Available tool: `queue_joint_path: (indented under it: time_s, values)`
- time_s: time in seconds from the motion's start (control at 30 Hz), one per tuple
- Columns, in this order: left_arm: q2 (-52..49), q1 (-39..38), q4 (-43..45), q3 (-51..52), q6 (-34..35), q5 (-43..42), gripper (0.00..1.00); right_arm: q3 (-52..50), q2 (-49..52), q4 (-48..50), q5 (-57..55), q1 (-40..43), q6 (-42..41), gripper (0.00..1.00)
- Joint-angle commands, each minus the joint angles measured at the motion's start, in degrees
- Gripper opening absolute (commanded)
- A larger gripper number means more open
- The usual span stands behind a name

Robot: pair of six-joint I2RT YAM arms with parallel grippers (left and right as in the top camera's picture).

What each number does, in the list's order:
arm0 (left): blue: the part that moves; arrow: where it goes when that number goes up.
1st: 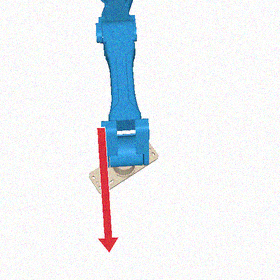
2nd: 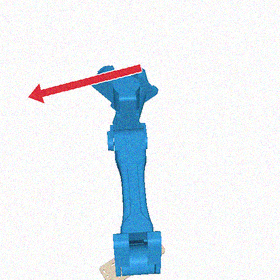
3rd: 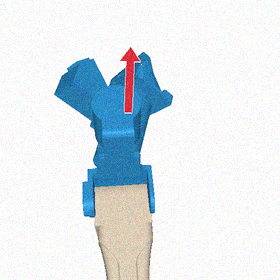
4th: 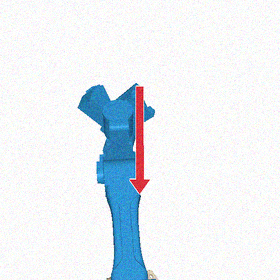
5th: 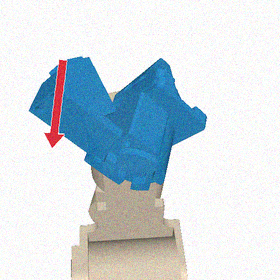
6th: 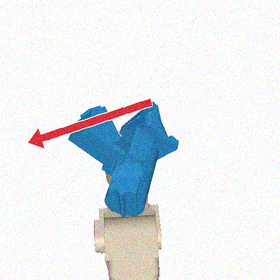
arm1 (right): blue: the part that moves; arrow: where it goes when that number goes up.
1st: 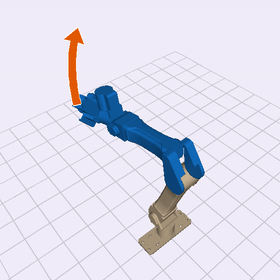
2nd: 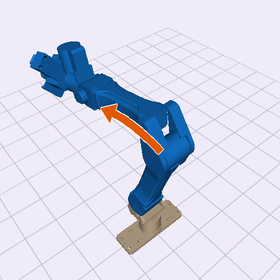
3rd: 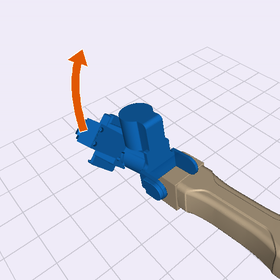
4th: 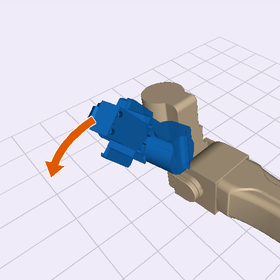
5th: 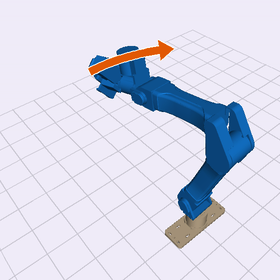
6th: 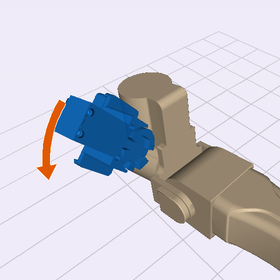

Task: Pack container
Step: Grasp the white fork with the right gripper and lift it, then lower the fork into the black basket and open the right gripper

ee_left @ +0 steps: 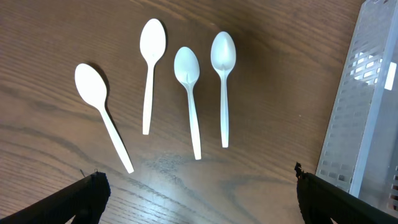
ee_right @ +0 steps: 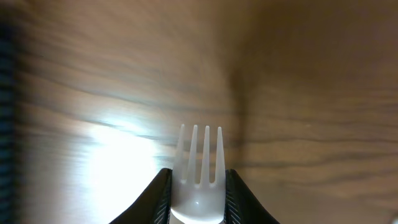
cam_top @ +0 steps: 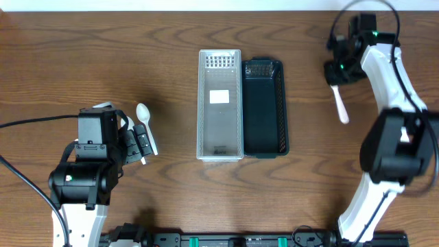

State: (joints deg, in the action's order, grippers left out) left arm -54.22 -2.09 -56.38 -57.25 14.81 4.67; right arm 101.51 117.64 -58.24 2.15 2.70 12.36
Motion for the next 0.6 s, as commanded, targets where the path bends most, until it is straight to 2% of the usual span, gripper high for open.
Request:
queue_joint_path:
  time_s: [0.0,0.13,0.27,0.4,0.57]
  values:
    - [0.0,-0.1,0.0,-0.8,0.1,0.0,0.98,0.5,-9.6,-0.4,0.6,-4.7,-11.8,0.06]
    - [0.0,-0.1,0.0,-0.8,0.1,0.0,0.98,0.5,-15.0,-1.2,0.6,-11.5,-21.7,0.01]
    - [0.0,-0.1,0.0,-0.8,0.1,0.0,0.98,0.5,-15.8,-2.6,-2.2,-17.6,-30.2,0.01]
    - [0.0,-0.1,-0.2,-0.8,0.1,0.0,0.98,-0.1,-13.7,-4.0,-4.8,-22.8,-38.3,0.01]
    - [0.0,-0.1,-0.2,-0.8,0.1,0.0,0.98,-0.1,-8.5,-4.5,-5.4,-26.5,-41.9,0.01]
